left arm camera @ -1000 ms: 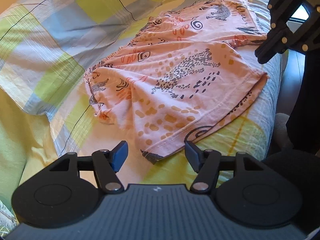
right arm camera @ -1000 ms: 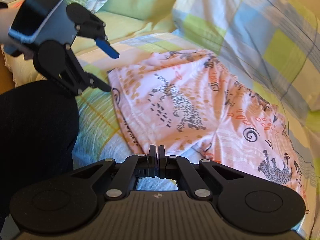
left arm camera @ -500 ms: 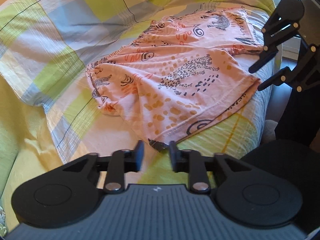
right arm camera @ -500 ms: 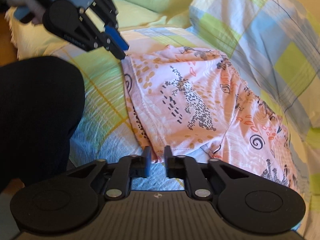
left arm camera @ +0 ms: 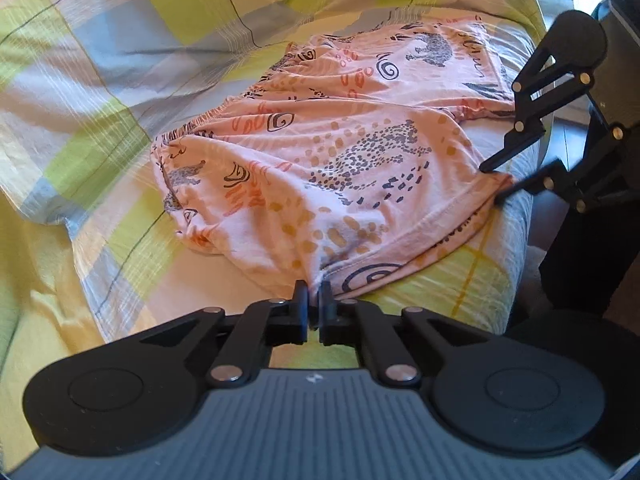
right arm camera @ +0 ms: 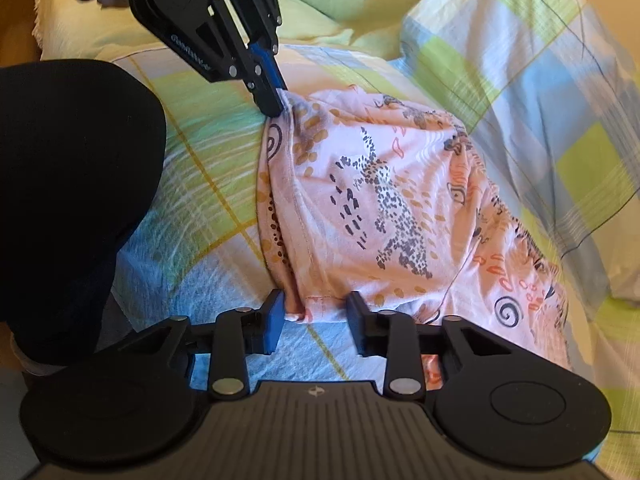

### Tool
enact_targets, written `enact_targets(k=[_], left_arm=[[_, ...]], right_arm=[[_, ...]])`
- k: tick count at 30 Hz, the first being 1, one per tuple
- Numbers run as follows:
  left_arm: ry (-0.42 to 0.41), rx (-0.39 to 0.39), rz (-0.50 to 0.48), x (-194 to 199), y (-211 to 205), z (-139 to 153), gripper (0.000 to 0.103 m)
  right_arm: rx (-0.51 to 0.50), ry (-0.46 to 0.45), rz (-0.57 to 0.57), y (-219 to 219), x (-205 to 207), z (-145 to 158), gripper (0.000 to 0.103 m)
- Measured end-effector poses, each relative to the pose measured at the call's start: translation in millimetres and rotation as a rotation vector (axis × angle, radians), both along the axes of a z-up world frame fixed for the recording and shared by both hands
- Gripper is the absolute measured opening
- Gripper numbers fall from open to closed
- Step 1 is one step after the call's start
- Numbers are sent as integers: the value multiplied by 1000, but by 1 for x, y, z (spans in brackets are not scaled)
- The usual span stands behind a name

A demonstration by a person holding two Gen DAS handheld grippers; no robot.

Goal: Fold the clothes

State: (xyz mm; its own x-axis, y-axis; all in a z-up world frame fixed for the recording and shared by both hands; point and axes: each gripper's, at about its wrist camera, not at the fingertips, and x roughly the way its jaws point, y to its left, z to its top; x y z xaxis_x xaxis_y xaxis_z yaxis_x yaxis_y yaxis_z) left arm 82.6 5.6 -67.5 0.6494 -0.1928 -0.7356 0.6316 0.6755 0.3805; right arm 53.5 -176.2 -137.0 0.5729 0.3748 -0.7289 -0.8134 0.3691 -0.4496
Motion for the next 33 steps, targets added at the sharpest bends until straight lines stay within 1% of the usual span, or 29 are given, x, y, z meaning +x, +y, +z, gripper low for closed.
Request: enact_targets(k=[1,3,6,7,9,12,13,15,16,17,18,19,20,22,24,26,27,28,30,33], left_arm=[[-18,37,-18,-6,-4,4,2],[-44,81,-47,-16,-9,14,2],[-22,-2,-40,-21,-4,29,1],[-19,-5,-34,-21,-2,29,2],[-7,-6,-3,-17,4,25,2],[45,-38,88,1,20,12,9],[62,-63,130,9,26,9,11],[83,-144,216,24,40,5,26],[96,-201,254,30,46,4,31],[115,-270,294,37,54,4,33],[132,-333,330,44,60,3,39],[144,-373,356,50,64,1,41],[157,-395,373,55,66,-2,41],[172,-408,378,63,62,-8,40],[152,-397,368,66,53,-9,40],[142,-405,357,70,42,-8,32],[138,-404,347,71,36,-7,13],[122,-386,332,71,28,-5,7],[75,-328,284,66,10,-1,3],[13,-262,197,48,-7,13,2]], right_arm=[[-2,-4,5,0,0,0,0],[10,1,-10,-2,2,3,0],[38,16,-36,-9,3,13,0],[39,15,-46,-12,4,16,0],[45,18,-73,-20,5,22,0],[28,17,-92,-27,8,22,0],[22,17,-95,-29,8,21,0],[13,22,-101,-30,9,19,0],[8,24,-102,-30,8,18,0],[3,25,-106,-30,8,17,0],[-1,25,-111,-30,7,15,0],[-5,29,-117,-31,8,14,0],[-8,31,-123,-32,9,12,0],[-9,39,-134,-33,11,8,0],[-7,50,-139,-33,11,6,0],[-4,54,-140,-33,11,4,0],[-3,55,-141,-32,11,4,0],[-2,57,-142,-32,11,4,0],[1,61,-145,-32,12,4,0],[3,64,-147,-33,12,5,0]])
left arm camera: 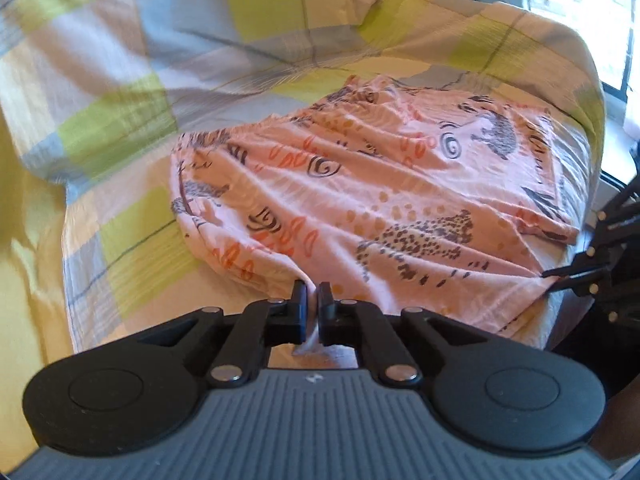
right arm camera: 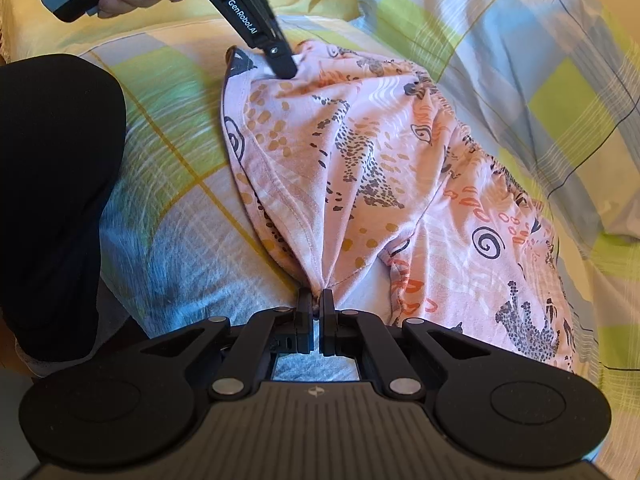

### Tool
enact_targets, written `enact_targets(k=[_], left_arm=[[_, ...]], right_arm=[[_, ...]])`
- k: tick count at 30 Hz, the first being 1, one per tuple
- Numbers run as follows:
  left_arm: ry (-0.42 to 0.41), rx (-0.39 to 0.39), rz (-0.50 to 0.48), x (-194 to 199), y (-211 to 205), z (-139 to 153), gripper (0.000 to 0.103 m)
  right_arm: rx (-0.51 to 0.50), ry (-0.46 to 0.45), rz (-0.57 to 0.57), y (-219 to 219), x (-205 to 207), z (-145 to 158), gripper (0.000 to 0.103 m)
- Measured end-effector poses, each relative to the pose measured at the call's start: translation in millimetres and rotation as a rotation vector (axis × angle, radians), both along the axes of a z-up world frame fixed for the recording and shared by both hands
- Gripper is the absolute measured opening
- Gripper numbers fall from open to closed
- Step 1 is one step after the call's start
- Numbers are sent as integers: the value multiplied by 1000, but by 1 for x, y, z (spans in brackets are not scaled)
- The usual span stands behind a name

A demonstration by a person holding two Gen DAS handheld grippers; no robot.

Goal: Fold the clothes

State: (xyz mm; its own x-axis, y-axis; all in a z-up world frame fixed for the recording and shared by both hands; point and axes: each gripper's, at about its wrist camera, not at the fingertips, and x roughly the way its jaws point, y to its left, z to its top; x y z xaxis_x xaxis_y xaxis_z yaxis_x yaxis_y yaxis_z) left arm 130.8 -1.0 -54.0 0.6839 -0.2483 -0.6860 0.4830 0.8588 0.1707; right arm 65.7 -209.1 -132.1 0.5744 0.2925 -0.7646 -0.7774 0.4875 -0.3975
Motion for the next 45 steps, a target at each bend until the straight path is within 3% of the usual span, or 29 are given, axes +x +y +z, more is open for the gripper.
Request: enact_targets(k=[2,5,10,11,13,14,15,16,21,26,28,29,30,33,36,38,40,43,45], left_arm=[[-38,45,-3,-12,1,10,0],[-49,90,85,-19,24,14,0],[57,101,233,-13,74,-5,3],[84,69,244,-12,80,-10,4],[134,-45,257,-9,88,-18,16],[159,-122,254,-8,90,-21,34],[173,-175,252,-6,89,-24,45],[180,-216,250,-4,87,-27,45],[134,-259,183,6,52,-23,45],[90,-141,135,15,19,-27,42],[76,-100,120,14,14,-30,30],[81,-103,119,13,17,-28,15],[80,-98,123,10,21,-24,6],[55,-4,140,-8,35,-9,3],[11,180,188,-25,49,1,0],[30,179,226,-30,66,2,0],[52,120,225,-33,77,2,5],[40,116,124,-44,69,-2,51],[32,147,1,-54,50,-11,57]], right_arm=[[-1,-1,0,1,-1,0,0],[4,-3,-2,0,-1,0,0],[11,-8,-2,-1,-2,-2,0],[13,-8,-4,-1,-2,-2,0],[16,-7,-7,-2,-2,-2,1],[16,-8,-7,-2,-2,-2,1],[16,-8,-7,-2,-2,-2,1],[16,-8,-7,-2,-2,-2,1],[14,-7,-7,-2,-2,-2,1],[19,-3,-11,-2,0,-2,1],[23,-1,-13,-3,0,-2,1],[26,0,-15,-3,1,-2,1],[27,0,-15,-4,1,-1,1],[25,-1,-12,-4,1,-1,1],[28,-4,-9,-3,1,-1,1],[29,-6,-11,-2,1,-2,1],[34,-6,-13,-3,1,-2,1],[35,-7,-13,-3,1,-2,1],[37,-4,-16,-4,1,-1,1]])
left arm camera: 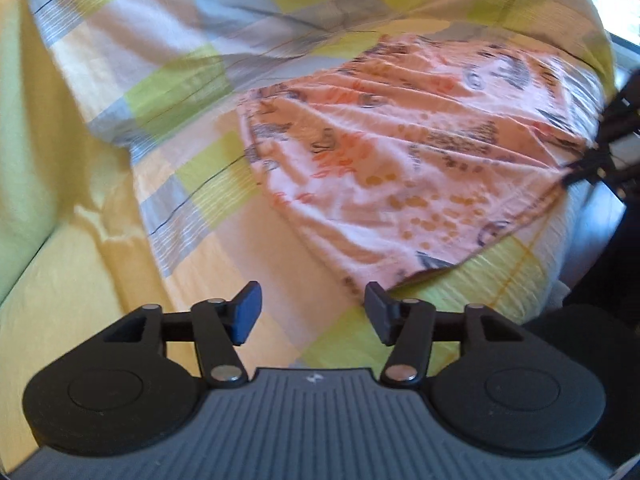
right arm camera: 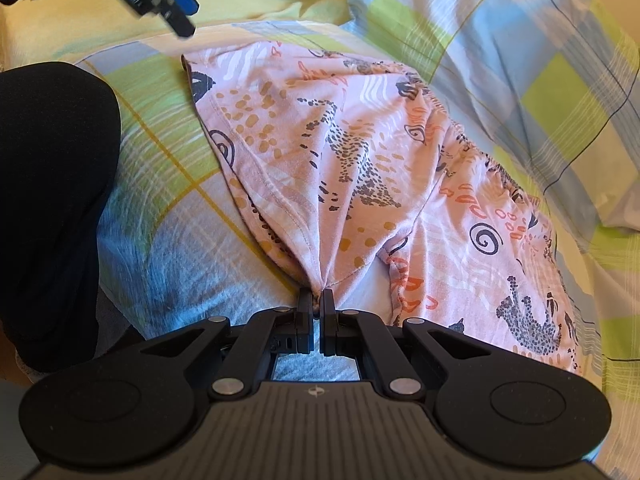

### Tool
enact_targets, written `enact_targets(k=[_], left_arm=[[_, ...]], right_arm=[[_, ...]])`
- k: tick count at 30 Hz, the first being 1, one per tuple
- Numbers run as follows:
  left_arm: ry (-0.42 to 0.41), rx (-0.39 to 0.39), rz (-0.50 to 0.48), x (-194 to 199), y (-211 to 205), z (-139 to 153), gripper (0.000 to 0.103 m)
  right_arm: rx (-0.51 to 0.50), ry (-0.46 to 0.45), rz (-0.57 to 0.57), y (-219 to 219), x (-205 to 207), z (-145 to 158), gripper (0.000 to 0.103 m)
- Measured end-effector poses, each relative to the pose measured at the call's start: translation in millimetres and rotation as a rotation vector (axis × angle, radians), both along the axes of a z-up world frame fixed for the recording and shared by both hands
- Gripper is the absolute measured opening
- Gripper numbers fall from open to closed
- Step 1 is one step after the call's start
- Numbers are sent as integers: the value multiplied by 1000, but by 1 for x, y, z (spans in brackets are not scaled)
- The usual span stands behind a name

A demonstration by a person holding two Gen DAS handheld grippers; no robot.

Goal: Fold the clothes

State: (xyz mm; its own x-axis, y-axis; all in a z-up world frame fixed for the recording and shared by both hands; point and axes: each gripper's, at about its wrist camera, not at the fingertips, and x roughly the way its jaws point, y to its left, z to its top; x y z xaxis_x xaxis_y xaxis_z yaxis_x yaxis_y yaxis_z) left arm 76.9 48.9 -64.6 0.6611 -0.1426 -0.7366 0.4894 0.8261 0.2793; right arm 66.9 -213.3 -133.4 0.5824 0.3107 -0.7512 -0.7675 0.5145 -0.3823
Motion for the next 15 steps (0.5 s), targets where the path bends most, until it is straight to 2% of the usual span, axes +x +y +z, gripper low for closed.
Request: enact_targets(k=[2,3,5,6,7,9,10,12,15], left_arm=[[12,21,-45,-1,-13,-12,56],[9,27,-50,-1,-18,-17,53],[-18,13,-33,5,-20,-23,56],[-32,-10,-21,9,-20,-23,53],[-44,-35,-10,12,-20,-23,35],[-60,-49,-3,19,-20,-22,11],[-79,-14,-7,19,-22,-20,7],[-116,72,-26,15,-24,-13,6],[-173,252,-57,-4,-25,-2,4]], right_arm=[[1,1,-2,0,0,0,1],[0,0,-3,-1,0,0,1],[-1,-2,-4,0,0,-1,1],[-1,-2,-4,1,0,-1,1],[0,-2,-5,1,0,-1,1],[-1,-3,-4,0,0,-1,1],[-1,-3,-4,1,0,-1,1],[-4,-3,-3,0,1,-1,1],[2,-5,-1,0,1,1,0]])
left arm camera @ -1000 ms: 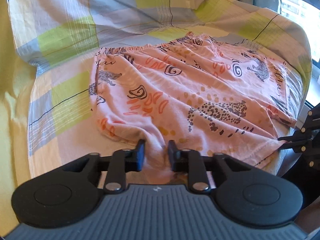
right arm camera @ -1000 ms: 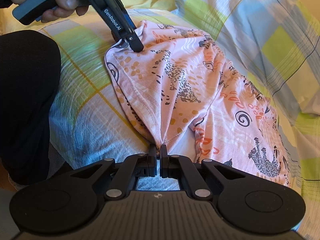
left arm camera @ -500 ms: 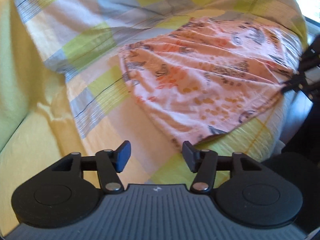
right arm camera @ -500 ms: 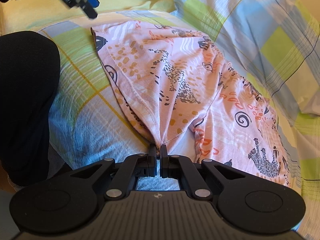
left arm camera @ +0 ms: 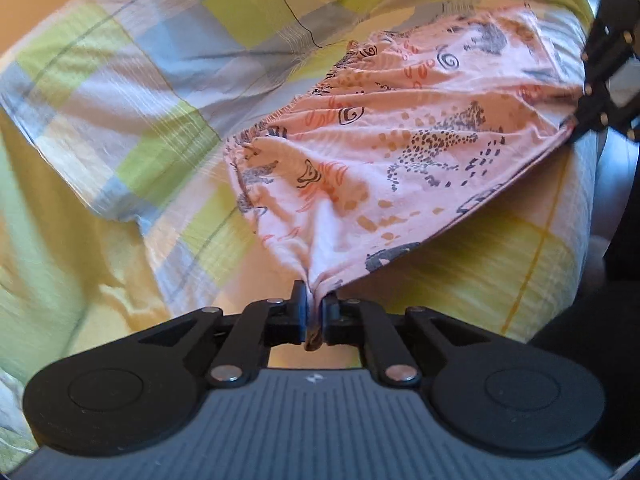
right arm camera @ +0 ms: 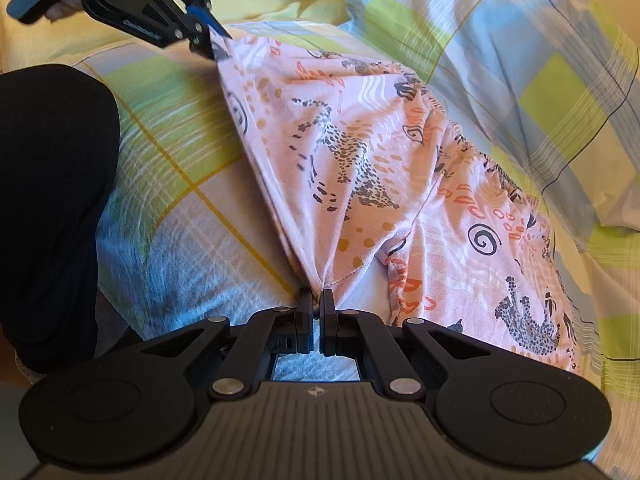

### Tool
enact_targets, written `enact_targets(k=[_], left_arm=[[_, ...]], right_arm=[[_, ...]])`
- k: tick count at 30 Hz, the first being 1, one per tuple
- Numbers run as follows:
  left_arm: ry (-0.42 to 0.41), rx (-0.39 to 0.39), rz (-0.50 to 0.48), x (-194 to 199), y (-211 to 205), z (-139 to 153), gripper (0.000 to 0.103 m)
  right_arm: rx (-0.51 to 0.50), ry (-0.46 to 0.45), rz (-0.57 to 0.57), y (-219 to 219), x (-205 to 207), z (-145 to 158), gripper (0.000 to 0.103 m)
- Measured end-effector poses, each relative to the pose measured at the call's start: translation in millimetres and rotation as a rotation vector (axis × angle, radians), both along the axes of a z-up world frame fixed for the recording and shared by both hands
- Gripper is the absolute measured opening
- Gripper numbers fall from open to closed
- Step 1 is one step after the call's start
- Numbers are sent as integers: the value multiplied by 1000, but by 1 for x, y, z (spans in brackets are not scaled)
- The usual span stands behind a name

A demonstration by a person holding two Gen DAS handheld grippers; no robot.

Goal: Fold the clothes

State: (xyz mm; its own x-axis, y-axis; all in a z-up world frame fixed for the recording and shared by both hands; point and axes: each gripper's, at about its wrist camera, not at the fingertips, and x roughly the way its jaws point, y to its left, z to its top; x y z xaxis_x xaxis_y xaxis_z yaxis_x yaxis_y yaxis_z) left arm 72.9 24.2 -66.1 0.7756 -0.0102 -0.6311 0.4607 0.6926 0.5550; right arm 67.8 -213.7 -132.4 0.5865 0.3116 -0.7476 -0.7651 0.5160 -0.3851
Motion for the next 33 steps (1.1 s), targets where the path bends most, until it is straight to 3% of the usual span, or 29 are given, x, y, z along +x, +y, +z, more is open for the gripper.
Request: enact_targets(k=[6,8,11,14,15,17,19,26,27,28,33], left_arm=[[115,12,36,-9,19,0,6],[165,59,27,-10,19,-10,10],[165,119,39,-12,22,-21,15],[155,42,96,-9,35,-17,35],[154,12,110,-8,38,-15,37],[150,-48,138,-5,44,-11,37],[149,-69,145,-4,46,-10,37],[154,-69,126,-5,45,-13,37],[154,-70,124,-5,46,-13,37],[154,-72,122,-6,46,-14,37],[154,-70,132,-7,54,-11,40]], right_arm=[[-7,-3,8,1,0,-4,0],[-11,-3,7,0,0,-2,0],[-10,-2,3,-2,-1,2,0],[12,-2,10,-3,-5,9,0],[26,-3,21,-3,-6,12,1],[42,-11,64,1,-11,14,17],[29,-36,121,11,-16,12,22],[-127,-154,298,43,-26,-11,22],[-122,-153,299,44,-24,-11,20],[-112,-134,286,44,-21,-10,4],[-109,-32,217,33,-21,4,1]])
